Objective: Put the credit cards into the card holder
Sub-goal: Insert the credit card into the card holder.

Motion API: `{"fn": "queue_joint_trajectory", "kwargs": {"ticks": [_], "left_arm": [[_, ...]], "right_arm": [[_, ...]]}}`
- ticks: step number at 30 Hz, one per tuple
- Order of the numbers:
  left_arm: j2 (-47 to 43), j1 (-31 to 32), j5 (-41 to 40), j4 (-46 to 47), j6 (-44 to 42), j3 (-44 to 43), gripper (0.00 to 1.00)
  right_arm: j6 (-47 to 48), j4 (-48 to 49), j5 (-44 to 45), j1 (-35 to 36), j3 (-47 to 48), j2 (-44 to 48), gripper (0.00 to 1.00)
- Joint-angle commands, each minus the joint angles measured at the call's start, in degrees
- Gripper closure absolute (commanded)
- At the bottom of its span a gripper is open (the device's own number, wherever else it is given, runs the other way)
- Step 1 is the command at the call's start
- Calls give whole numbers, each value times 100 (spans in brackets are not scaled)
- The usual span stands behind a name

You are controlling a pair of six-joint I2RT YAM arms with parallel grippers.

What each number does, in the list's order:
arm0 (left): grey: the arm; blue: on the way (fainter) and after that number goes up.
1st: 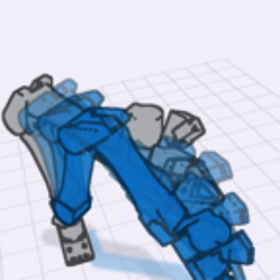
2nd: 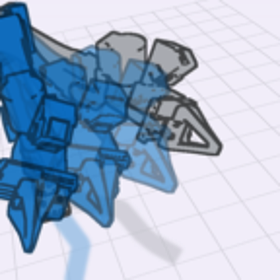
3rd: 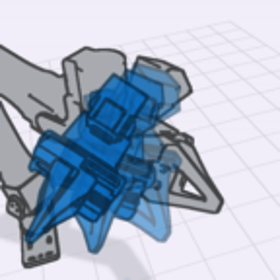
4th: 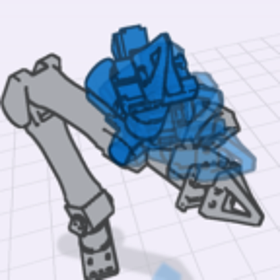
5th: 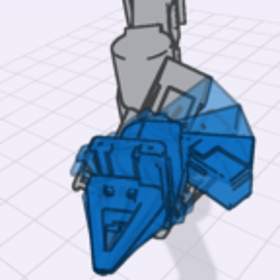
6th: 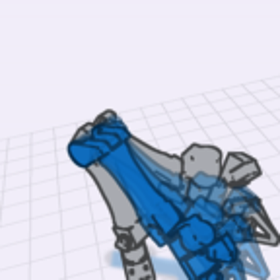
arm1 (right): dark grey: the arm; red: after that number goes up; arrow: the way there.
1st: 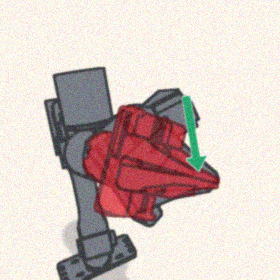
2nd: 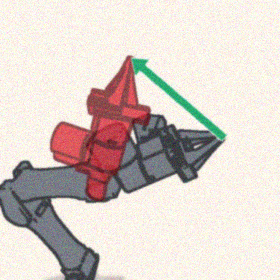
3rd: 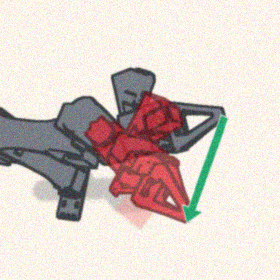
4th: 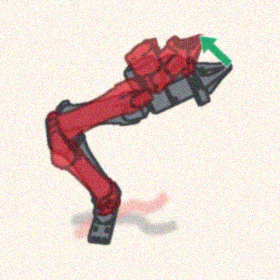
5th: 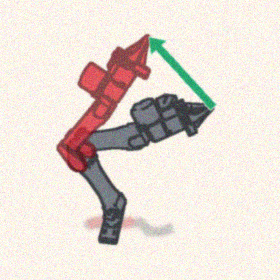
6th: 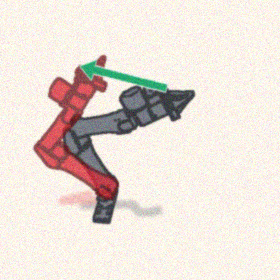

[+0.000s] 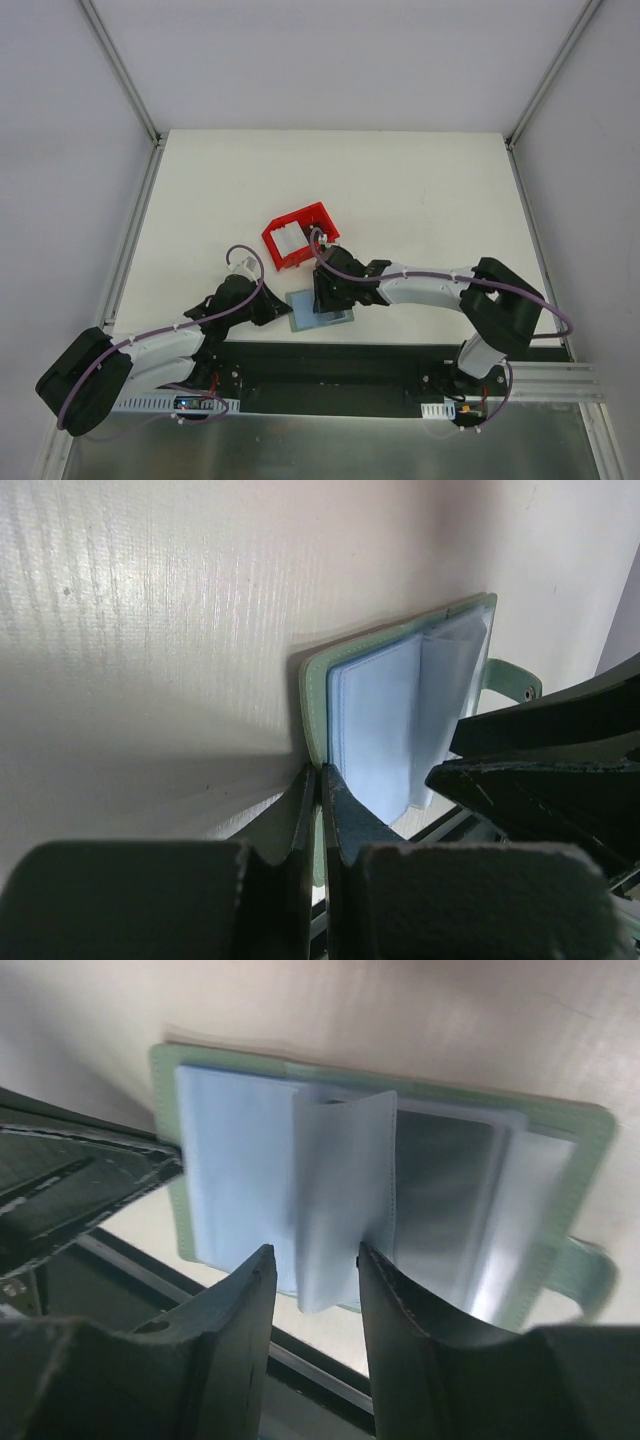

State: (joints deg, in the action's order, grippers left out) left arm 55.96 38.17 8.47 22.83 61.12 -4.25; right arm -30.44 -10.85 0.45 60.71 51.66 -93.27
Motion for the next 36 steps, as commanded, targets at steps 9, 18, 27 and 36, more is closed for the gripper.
{"fn": "queue_joint_trajectory", "kwargs": {"ticks": [9, 18, 27, 36], "left_arm": [[231, -3, -196, -112, 31, 30, 100], [222, -3, -337, -182, 172, 74, 100], [-76, -3, -425, -446, 119, 56, 100], [-174, -12, -390, -508, 58, -5, 100]], "right_arm": [[406, 1779, -1986, 231, 476, -429, 58], [960, 2114, -2024, 486, 178, 519, 55], [900, 277, -265, -102, 248, 1005, 55], [837, 690, -1117, -59, 336, -59, 60]]}}
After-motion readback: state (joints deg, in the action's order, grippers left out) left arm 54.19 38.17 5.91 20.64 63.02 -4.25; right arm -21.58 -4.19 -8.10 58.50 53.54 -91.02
